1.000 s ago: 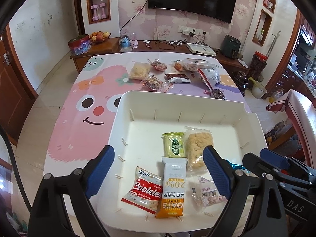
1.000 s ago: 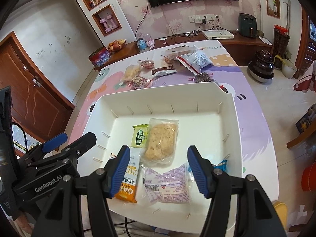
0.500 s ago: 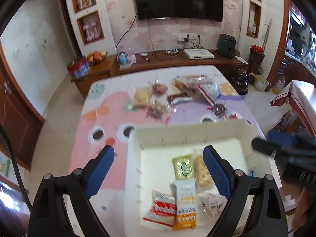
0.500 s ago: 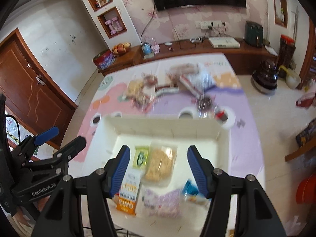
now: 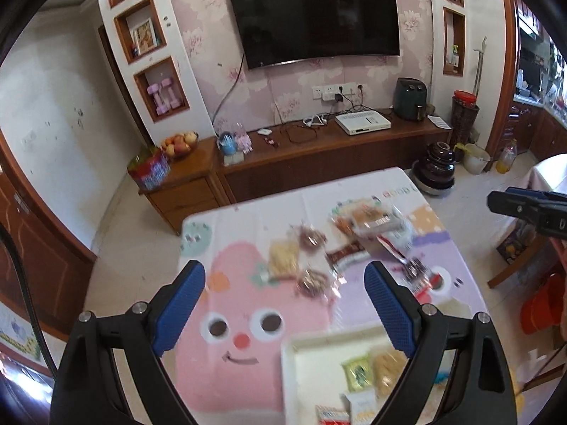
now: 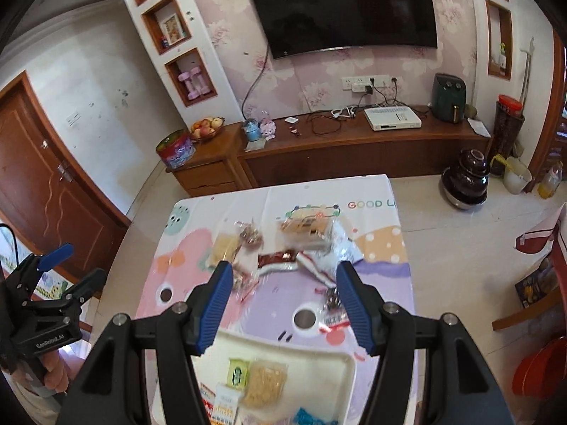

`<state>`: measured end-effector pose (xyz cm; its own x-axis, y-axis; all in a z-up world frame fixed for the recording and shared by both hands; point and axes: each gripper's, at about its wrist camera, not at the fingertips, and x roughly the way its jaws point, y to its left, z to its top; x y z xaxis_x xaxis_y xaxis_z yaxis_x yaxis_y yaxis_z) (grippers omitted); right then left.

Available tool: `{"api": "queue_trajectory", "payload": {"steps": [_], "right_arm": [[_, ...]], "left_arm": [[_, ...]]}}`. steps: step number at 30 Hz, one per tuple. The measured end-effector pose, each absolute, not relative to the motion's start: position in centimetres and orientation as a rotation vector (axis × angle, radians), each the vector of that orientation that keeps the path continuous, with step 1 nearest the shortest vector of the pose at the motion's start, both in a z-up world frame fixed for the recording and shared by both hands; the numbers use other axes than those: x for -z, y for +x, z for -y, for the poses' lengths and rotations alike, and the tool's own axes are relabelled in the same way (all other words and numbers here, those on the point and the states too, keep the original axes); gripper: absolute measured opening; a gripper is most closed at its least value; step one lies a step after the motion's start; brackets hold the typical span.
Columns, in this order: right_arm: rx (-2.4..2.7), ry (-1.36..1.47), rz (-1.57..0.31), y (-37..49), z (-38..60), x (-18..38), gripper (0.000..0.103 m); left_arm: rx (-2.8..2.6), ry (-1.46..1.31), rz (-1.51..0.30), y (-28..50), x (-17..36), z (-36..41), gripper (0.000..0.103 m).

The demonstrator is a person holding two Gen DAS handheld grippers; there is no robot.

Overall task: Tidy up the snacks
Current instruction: 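Move both open grippers back over the snack pile, then grasp the clear floss bag with the left gripper while the right grasps the white snack bag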

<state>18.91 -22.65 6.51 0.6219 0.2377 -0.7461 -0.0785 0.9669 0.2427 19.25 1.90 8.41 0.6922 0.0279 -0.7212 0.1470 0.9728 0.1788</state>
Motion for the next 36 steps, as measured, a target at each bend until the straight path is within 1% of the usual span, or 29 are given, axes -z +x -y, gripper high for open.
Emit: {"api": "queue_trajectory", "payload": {"steps": [2, 5, 12, 16, 19, 24, 28, 30, 32, 33, 36], "right_arm": [[-0.179, 0.192, -0.899, 21.1, 23.1, -6.4, 0.061], [-0.158, 0.185, -0.931, 24.0, 23.3, -5.1, 0.061], [-0.132, 0.170, -1.087, 30.6, 23.2, 2.1, 0.061], [-0.109, 0.197, -1.178, 33.7, 23.7, 7.2, 0.061], [-0.092, 0.218, -1.226, 35.0, 23.9, 10.2, 0.061], [-0.070, 0.233, -1.291, 36.0, 24.3, 14.0, 0.061], [-0.093, 0.266, -1.313, 36.0, 24.5, 15.8, 0.061], [-0.097, 0.287, -1.319, 36.1, 24.6, 16.2, 0.064], [-0.086, 0.286, -1.312, 36.0, 24.6, 16.5, 0.071], [-0.087, 0.296, -1.314, 36.1, 24.7, 16.6, 0.072], [-0.090, 0.349, -1.323, 36.2, 25.1, 17.4, 0.076]], "left_arm": [[0.060, 0.245, -0.812, 22.1, -8.2, -2.0, 0.091], [0.046, 0.232, -0.878, 26.3, -6.1, -2.6, 0.091], [0.018, 0.188, -1.065, 35.5, 3.2, -4.6, 0.091], [0.018, 0.179, -1.149, 38.8, 8.5, -4.8, 0.087], [0.026, 0.178, -1.177, 40.4, 11.4, -4.7, 0.086], [0.026, 0.152, -1.237, 42.6, 16.0, -4.9, 0.086], [0.023, 0.165, -1.277, 43.2, 18.6, -4.8, 0.086], [0.024, 0.161, -1.295, 43.5, 19.8, -4.7, 0.086], [0.020, 0.165, -1.311, 43.7, 20.7, -4.6, 0.085], [0.021, 0.165, -1.318, 43.7, 21.2, -4.5, 0.084], [0.030, 0.155, -1.345, 43.7, 22.3, -4.5, 0.075]]}}
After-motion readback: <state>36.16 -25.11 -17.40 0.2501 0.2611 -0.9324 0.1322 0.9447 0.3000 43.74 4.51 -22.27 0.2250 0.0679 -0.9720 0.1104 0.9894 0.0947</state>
